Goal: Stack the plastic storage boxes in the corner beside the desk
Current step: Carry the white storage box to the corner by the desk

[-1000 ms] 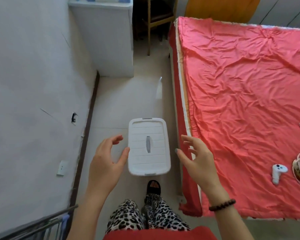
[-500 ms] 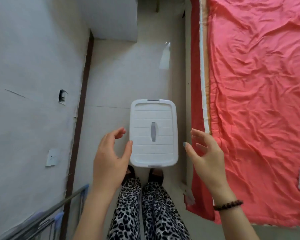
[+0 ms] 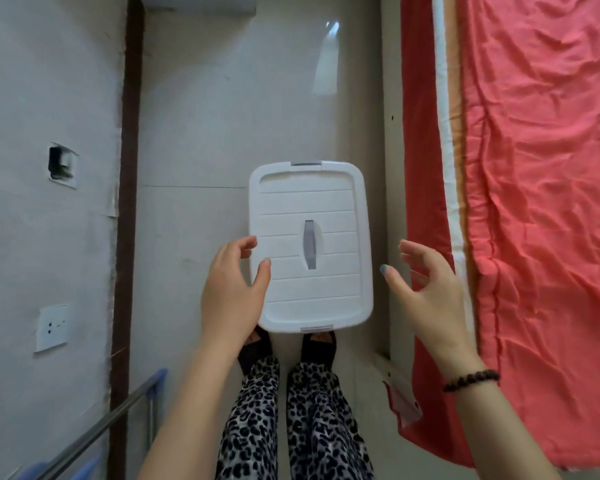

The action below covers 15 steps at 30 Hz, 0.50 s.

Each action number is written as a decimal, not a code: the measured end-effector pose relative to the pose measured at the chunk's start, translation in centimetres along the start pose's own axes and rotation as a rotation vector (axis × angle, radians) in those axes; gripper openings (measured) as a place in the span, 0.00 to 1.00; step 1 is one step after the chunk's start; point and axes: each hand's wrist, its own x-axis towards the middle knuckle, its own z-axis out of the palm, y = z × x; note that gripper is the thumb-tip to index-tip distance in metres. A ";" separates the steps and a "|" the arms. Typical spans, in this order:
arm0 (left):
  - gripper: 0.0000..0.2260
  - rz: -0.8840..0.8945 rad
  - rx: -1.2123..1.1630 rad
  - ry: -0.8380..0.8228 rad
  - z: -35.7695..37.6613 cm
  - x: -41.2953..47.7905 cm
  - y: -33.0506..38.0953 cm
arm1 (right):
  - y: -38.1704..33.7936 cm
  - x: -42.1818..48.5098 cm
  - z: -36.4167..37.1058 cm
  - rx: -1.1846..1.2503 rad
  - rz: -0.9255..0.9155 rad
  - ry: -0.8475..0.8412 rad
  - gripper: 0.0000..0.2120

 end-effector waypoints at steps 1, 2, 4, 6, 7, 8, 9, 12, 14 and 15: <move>0.15 -0.006 0.004 -0.007 0.9 0.5 -0.6 | 0.7 0.6 0.5 -0.004 0.008 0.001 0.20; 0.15 -0.013 0.007 -0.009 1.7 1.0 -1.2 | 1.3 1.2 0.9 -0.006 0.010 0.003 0.20; 0.15 -0.020 0.014 -0.013 3.3 1.9 -2.5 | 2.7 2.5 1.7 -0.003 0.025 0.004 0.20; 0.16 -0.036 0.022 -0.023 4.9 2.9 -3.8 | 4.2 3.8 2.6 -0.005 0.051 0.000 0.20; 0.16 -0.046 0.023 -0.029 5.4 3.4 -4.4 | 4.8 4.4 3.0 -0.007 0.061 -0.002 0.21; 0.16 -0.056 0.025 -0.034 6.1 4.0 -5.1 | 5.5 5.0 3.4 -0.011 0.073 -0.004 0.21; 0.16 -0.065 0.027 -0.034 6.7 4.6 -5.7 | 6.3 5.6 3.8 -0.020 0.082 -0.006 0.21; 0.15 -0.089 0.024 -0.015 7.9 6.2 -7.5 | 8.5 6.9 4.9 -0.035 0.111 -0.017 0.21; 0.15 -0.107 0.023 0.007 8.9 7.2 -8.8 | 10.2 7.7 5.8 -0.049 0.140 -0.028 0.21; 0.16 -0.115 0.023 0.014 9.4 7.7 -9.4 | 11.1 8.0 6.2 -0.053 0.159 -0.037 0.21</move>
